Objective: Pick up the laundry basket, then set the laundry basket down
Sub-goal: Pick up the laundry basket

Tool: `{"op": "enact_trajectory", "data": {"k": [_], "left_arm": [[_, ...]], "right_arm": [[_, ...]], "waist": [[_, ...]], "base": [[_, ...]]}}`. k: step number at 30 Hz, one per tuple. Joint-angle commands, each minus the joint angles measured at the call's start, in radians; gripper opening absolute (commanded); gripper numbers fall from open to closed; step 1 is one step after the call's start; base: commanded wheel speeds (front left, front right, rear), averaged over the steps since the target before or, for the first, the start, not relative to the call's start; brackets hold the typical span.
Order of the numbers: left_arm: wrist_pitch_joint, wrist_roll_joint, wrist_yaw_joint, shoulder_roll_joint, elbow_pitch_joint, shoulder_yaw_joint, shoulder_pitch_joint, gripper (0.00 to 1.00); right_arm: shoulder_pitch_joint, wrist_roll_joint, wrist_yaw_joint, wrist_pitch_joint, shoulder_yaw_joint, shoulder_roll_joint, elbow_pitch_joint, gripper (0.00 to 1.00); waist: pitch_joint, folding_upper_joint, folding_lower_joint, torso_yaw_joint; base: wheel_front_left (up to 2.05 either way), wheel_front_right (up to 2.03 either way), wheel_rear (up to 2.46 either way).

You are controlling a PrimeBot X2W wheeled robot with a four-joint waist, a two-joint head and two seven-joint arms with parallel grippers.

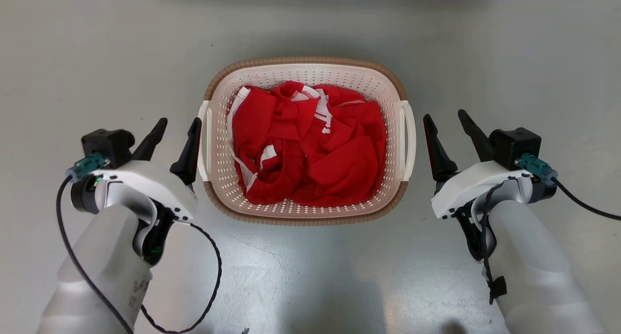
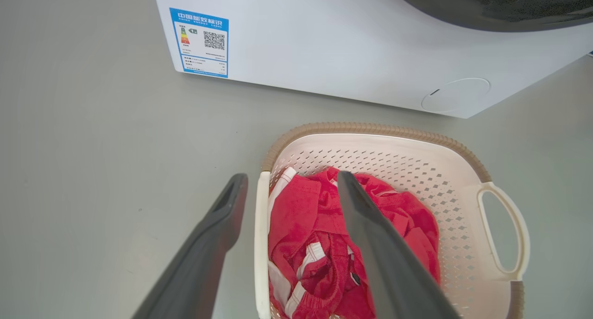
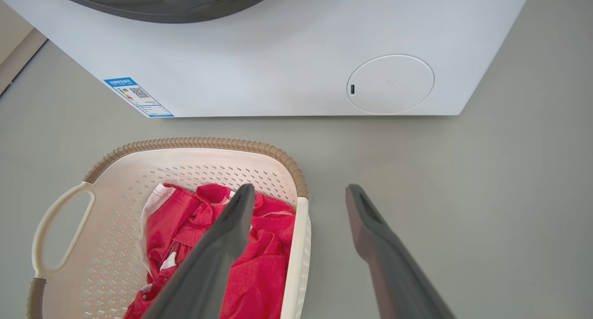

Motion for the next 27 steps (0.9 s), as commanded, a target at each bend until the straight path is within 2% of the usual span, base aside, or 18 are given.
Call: {"op": "enact_trajectory", "data": {"k": [1,9,17,27], "left_arm": [[-0.005,-0.014,-0.006,0.037,0.008,0.009,-0.026,1.0],[0.0,-0.082,-0.006,0.034,0.114,-0.092,-0.094,1.0],[-0.002,-0.118,-0.006,0.037,0.151,-0.156,-0.128,1.0],[-0.005,-0.143,-0.006,0.042,0.198,-0.191,-0.163,1.0]], "right_arm": [[0.003,0.013,0.007,-0.009,0.027,0.011,0.006,1.0],[-0.021,0.039,0.007,-0.009,0.049,0.011,0.09,1.0],[-0.049,0.048,0.007,-0.009,0.07,0.011,0.098,1.0],[-0.074,0.056,0.007,-0.009,0.087,0.011,0.114,1.0]], "waist": [[0.003,0.0,0.0,0.001],[0.022,0.0,0.0,-0.004],[0.075,0.0,0.0,-0.009],[0.126,0.0,0.0,-0.004]], "base": [[0.0,0.0,0.0],[0.0,0.0,0.0],[0.0,0.0,0.0],[0.0,0.0,0.0]]}}
